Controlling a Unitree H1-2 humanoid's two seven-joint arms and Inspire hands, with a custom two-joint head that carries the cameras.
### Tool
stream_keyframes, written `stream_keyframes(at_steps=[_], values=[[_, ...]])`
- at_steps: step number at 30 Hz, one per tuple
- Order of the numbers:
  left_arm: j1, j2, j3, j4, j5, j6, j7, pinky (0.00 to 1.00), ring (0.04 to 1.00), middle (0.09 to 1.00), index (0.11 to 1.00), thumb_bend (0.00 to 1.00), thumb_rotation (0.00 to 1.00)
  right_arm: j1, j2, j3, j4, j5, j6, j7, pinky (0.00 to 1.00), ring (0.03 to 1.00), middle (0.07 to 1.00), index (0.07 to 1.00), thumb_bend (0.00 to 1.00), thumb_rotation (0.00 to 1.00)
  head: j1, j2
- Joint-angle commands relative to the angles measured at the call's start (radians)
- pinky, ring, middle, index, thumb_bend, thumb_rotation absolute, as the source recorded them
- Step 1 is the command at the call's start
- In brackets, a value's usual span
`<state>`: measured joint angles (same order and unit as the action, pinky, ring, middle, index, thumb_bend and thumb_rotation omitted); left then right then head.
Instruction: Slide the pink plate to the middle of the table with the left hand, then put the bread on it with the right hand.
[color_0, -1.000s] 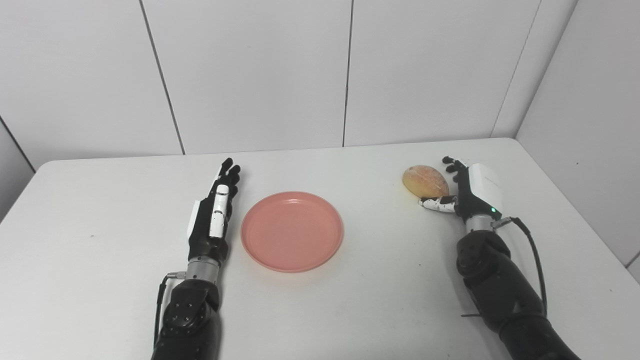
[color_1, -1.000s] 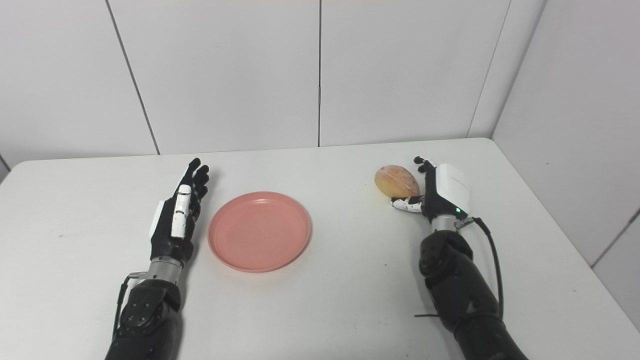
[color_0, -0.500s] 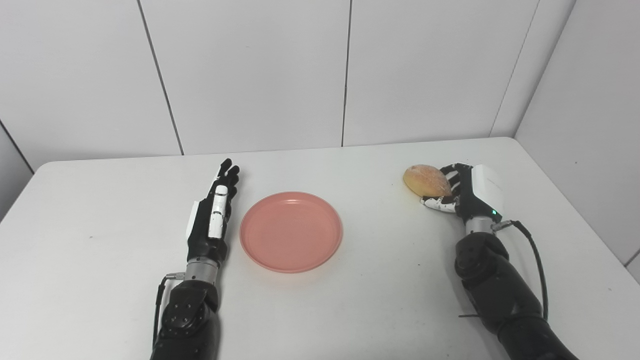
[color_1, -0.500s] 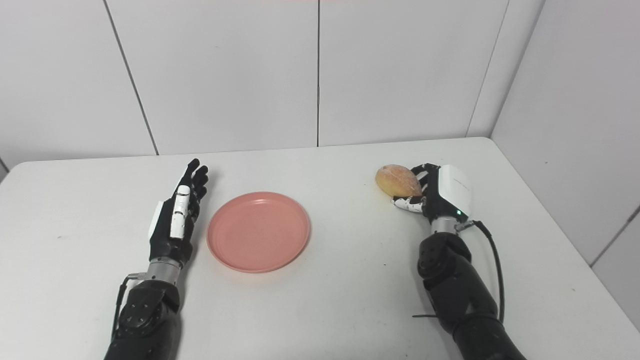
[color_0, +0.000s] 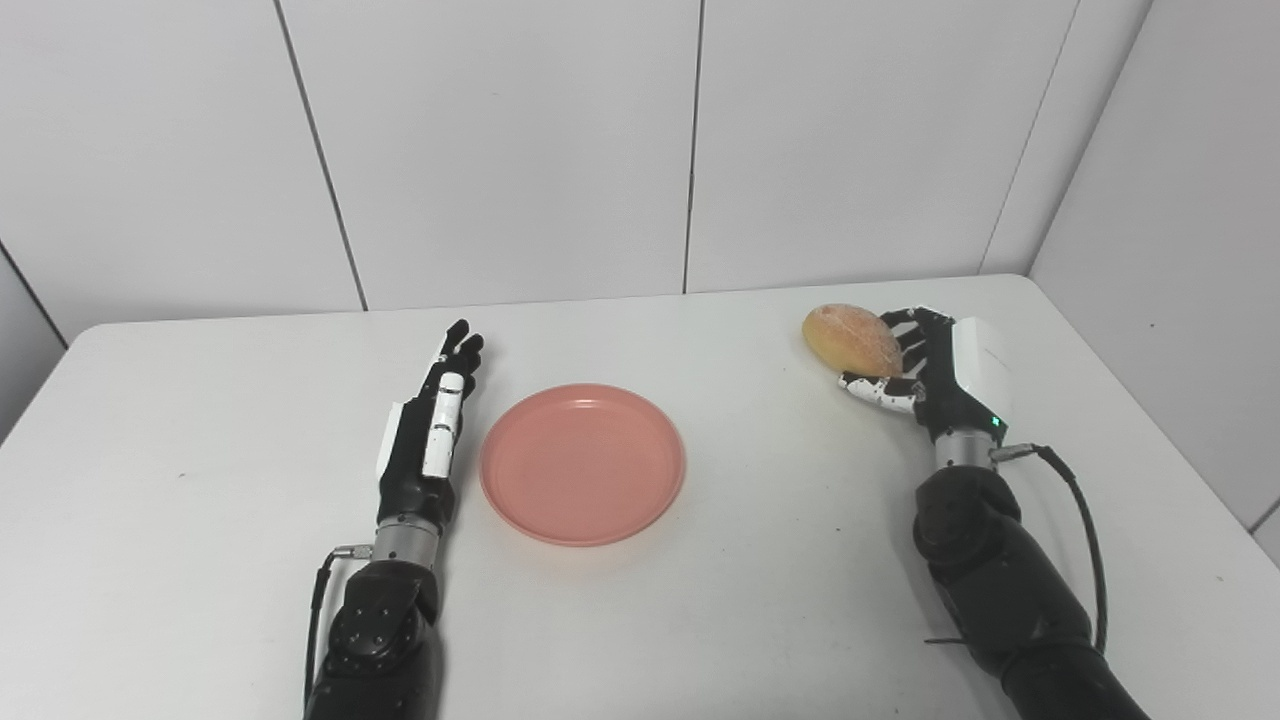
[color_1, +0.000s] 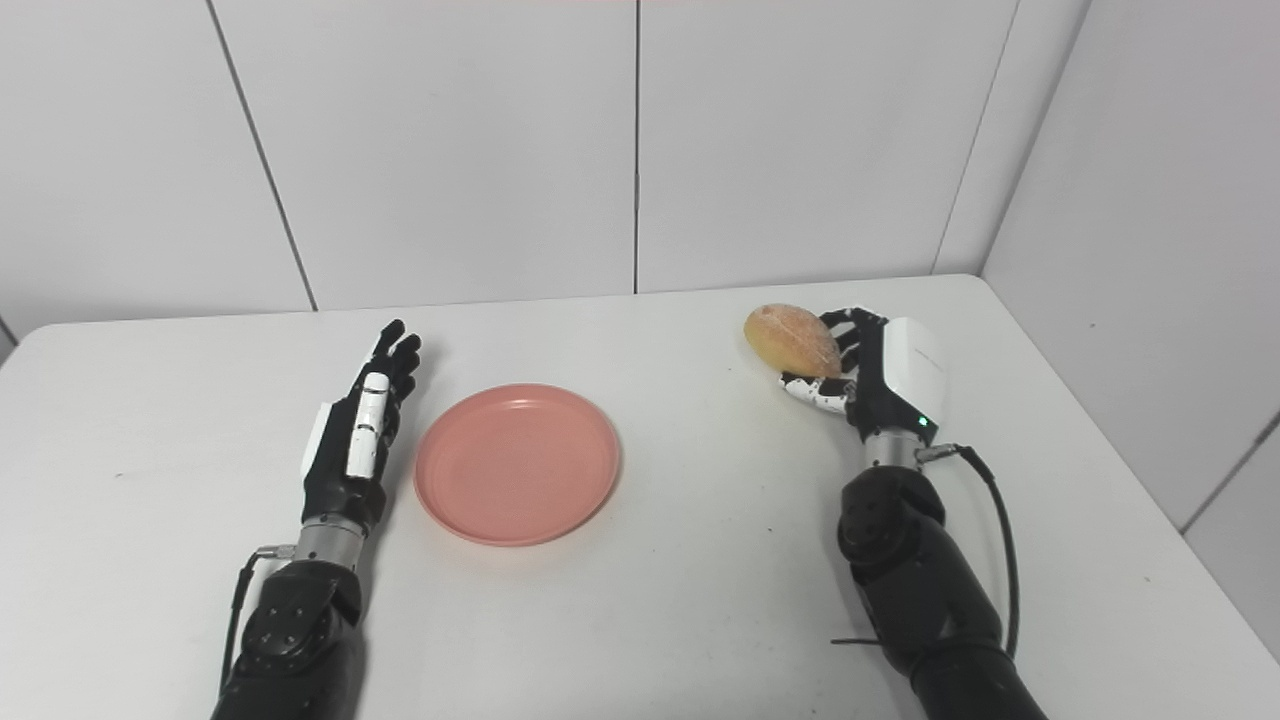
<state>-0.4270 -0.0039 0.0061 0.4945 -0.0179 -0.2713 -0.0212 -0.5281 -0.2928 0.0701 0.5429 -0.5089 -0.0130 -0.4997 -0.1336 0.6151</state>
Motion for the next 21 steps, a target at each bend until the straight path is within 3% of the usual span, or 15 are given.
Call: stream_keyframes(at_steps=[1, 7, 12, 21], values=[[0.027, -0.012, -0.009, 0.015, 0.010, 0.001, 0.006, 0.98, 0.963, 0.941, 0.930, 0.38, 1.00, -0.023, -0.002, -0.008, -0.088, 0.012, -0.067, -0.010, 0.40, 0.472, 0.459, 0.534, 0.51, 0.00, 0.001, -0.001], [0.028, -0.030, -0.011, 0.007, 0.013, 0.010, 0.024, 0.99, 0.968, 0.948, 0.935, 0.38, 1.00, 0.013, 0.048, -0.002, -0.250, 0.095, -0.086, 0.091, 0.41, 0.479, 0.469, 0.523, 0.52, 0.00, 0.039, -0.005], [0.025, -0.045, -0.004, -0.001, 0.024, 0.046, 0.053, 0.99, 0.967, 0.945, 0.931, 0.39, 1.00, 0.049, 0.088, 0.026, -0.380, 0.076, -0.024, 0.168, 0.43, 0.499, 0.471, 0.522, 0.52, 0.00, 0.055, -0.002], [0.021, -0.062, -0.001, -0.014, 0.053, 0.102, 0.098, 1.00, 0.982, 0.961, 0.950, 0.41, 1.00, 0.092, 0.168, 0.077, -0.529, 0.085, 0.006, 0.309, 0.41, 0.475, 0.469, 0.521, 0.52, 0.00, 0.080, 0.005]])
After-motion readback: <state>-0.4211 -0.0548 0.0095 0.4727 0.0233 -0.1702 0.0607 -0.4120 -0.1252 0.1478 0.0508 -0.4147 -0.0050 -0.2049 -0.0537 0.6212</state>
